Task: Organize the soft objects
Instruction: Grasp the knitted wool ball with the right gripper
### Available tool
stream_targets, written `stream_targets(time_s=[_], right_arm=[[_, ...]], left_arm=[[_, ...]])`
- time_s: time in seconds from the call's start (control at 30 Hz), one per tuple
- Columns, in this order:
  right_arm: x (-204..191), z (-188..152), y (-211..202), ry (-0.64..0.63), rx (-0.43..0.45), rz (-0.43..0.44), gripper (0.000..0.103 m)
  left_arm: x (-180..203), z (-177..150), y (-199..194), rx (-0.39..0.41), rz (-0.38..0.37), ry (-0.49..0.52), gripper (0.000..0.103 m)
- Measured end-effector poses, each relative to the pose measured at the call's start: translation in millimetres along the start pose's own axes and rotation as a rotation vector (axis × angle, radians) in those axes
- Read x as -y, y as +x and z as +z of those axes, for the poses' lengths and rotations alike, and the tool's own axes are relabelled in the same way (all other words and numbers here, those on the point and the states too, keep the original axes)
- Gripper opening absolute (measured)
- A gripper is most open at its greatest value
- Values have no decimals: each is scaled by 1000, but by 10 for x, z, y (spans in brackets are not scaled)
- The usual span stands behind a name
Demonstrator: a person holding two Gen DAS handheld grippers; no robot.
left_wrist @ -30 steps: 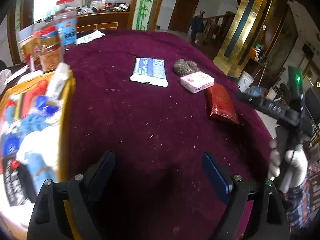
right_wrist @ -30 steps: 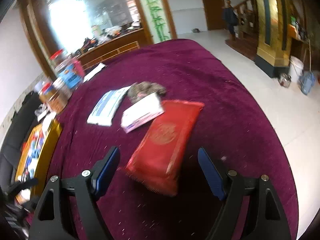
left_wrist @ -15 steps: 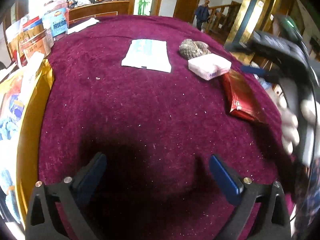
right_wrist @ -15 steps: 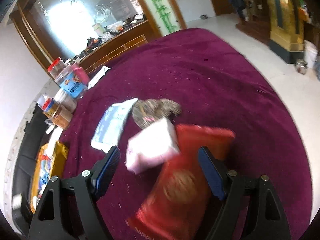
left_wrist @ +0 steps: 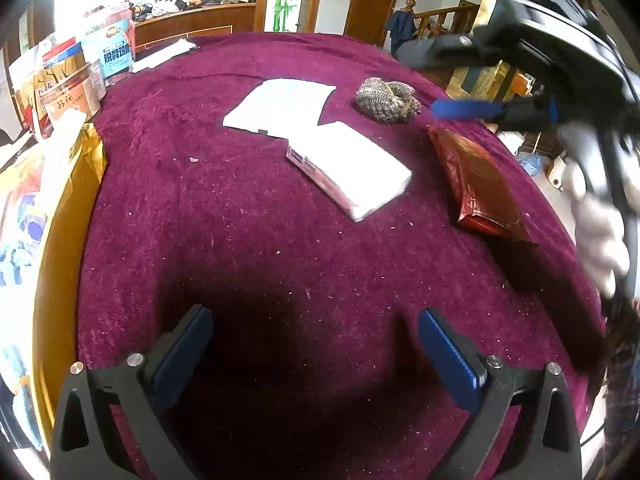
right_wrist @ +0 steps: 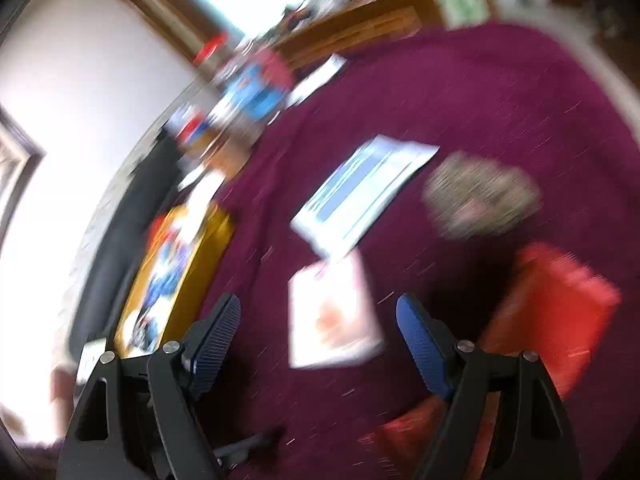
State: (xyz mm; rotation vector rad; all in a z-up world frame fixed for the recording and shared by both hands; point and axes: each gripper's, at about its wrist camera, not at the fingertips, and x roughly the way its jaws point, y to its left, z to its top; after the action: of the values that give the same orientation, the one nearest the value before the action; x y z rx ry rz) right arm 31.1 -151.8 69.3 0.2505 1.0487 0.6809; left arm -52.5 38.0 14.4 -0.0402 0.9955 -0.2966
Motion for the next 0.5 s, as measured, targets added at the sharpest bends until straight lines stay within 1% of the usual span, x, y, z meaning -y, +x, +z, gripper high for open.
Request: stream_targets(time_s=[0.03,0.1,0.13,0.23,0.33,0.4,0.43,0.47,0.5], right_arm=[[27,45,-76,15,34,-55,80],[133,176,-168,49,100,-258,80],[176,235,-140,48,105,-338,80],[230,379,66,17,78,-500,80],[311,502,334,32,21,-550,80],[379,553,436,35,1,-574,79],[417,570,504,40,-11,-574,75],[440,589,573,50,-20,-566,66],[449,597,594,53,-22,-560,66]], left_arm=[[-1,-1,-1,1,-1,-2,102],[-7,-6,-5,5,-5,-7,102],[-13,-6,-7,7,-7,-9,102],[-6,-21,-18,12,-8,-15,102],[-2,-18,-16,14,-7,-18,102],[-3,-19,-18,15,-7,-18,102],[-3,-20,-20,14,-7,-18,102],[-5,-20,-20,15,-8,-19,102],[-6,-22,-22,15,-9,-19,102]])
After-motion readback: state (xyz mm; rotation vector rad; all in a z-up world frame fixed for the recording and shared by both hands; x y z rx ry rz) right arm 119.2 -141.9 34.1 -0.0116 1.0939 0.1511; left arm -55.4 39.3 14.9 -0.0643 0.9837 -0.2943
